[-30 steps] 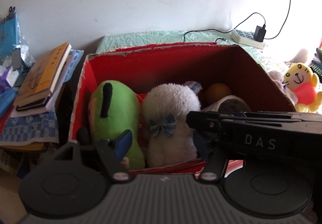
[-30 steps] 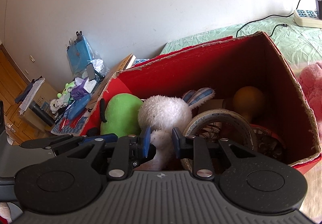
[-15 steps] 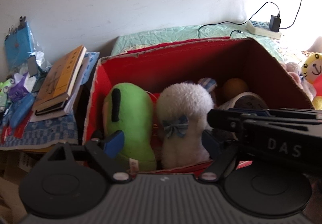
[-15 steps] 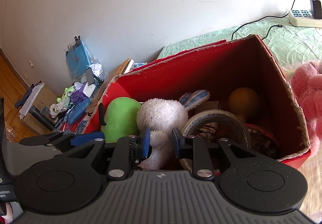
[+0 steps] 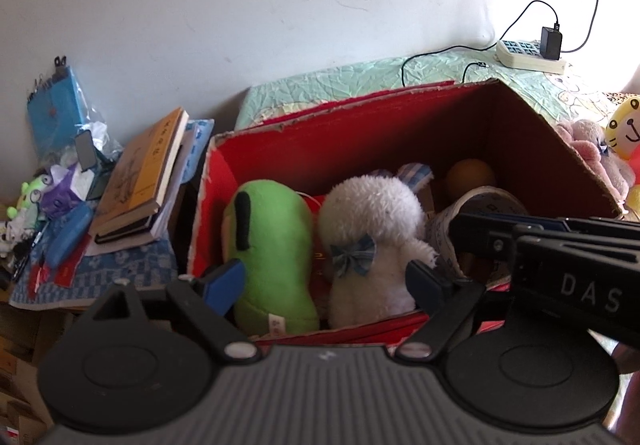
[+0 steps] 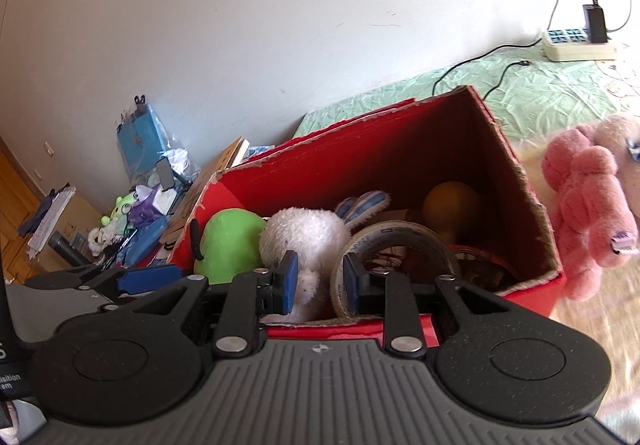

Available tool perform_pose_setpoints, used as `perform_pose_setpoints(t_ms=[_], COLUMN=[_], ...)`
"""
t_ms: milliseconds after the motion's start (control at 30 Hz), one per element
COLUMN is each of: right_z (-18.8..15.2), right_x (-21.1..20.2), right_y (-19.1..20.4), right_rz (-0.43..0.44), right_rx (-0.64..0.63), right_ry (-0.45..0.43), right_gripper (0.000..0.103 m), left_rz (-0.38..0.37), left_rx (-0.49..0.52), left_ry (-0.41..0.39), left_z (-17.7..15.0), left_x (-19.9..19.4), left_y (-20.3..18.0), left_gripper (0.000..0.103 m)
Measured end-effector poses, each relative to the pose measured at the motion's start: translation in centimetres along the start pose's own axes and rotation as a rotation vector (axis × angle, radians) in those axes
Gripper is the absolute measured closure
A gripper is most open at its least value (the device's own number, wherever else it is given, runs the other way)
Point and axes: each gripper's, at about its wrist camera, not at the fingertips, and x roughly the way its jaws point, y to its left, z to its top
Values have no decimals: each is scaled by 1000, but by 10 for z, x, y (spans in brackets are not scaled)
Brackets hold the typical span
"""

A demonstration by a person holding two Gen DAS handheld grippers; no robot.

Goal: Organize objects
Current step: 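Open the right tool and withdraw it from the box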

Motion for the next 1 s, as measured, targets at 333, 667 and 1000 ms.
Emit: perform_pose_setpoints(t_ms=[333, 667, 1000], right_z=[-5, -9, -12], right_x=[-13, -24, -35], right_y=[-4, -4, -12], right_rz=[-7, 20, 56], right_rx=[20, 36, 10], right_ry=[-33, -47, -40], right_gripper=[76, 76, 76], left_rz=[19, 5, 2], left_rx=[10, -18, -44], left_ry=[-13, -9, 28], left_z=[-3, -6, -13], left_x=[-14, -23, -28], left_y=[-8, -6, -21], left_gripper=[14, 11, 11])
